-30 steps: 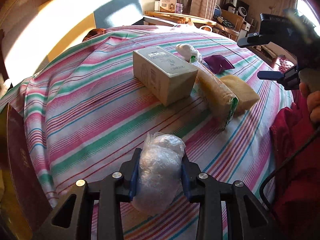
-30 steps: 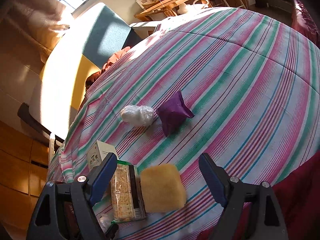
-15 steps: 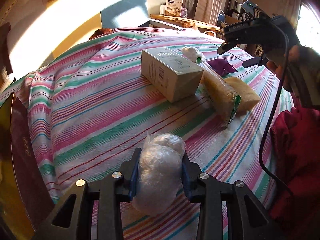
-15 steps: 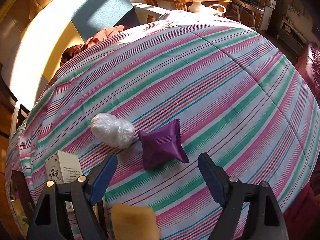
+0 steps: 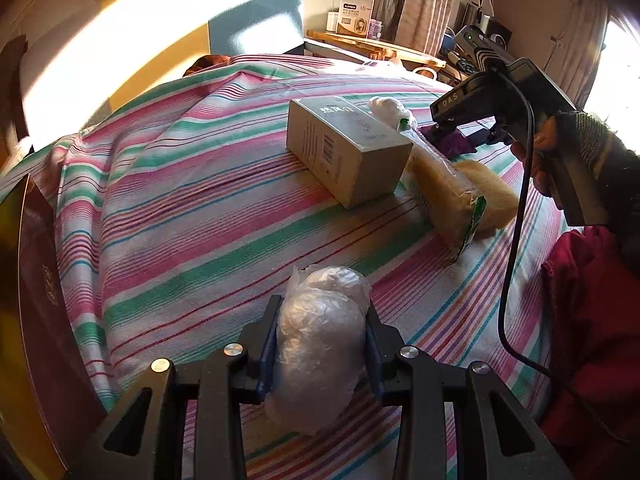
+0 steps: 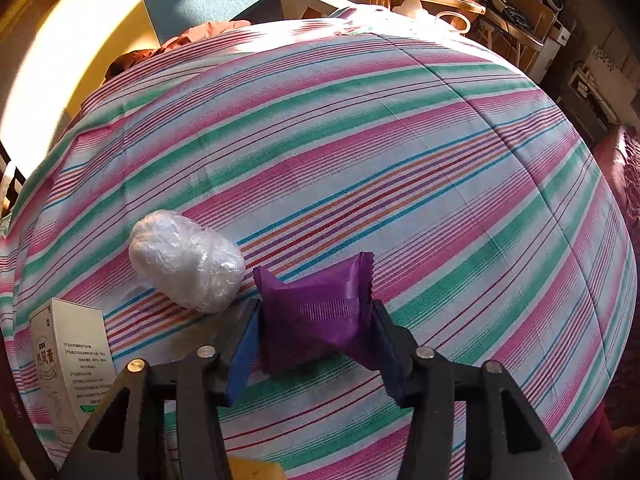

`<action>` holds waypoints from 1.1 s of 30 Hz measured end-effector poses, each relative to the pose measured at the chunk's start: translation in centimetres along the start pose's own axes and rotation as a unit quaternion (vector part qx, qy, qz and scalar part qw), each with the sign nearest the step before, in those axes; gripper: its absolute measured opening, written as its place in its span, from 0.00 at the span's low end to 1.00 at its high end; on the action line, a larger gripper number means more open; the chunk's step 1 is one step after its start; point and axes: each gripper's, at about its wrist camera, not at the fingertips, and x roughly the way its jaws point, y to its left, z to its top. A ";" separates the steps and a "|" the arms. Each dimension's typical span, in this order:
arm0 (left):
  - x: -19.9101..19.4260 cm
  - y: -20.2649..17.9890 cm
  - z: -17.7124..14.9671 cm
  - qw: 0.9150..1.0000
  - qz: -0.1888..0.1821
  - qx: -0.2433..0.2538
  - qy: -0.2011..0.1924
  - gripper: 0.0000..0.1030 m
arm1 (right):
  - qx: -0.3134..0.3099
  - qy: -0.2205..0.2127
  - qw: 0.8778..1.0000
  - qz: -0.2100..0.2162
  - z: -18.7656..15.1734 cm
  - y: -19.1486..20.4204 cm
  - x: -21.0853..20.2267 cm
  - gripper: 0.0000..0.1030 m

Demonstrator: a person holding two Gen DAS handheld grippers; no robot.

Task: Organize objects
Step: 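Lift the plastic bundle with the left gripper while the right grasps the second purple packet, then carry the plastic bundle into the gold tray and open the left gripper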

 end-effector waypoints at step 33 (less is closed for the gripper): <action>-15.8 16.4 -3.0 0.964 0.082 -0.240 -0.076 0.34 | -0.019 -0.021 1.000 0.007 -1.9 -1.5 -0.9 0.45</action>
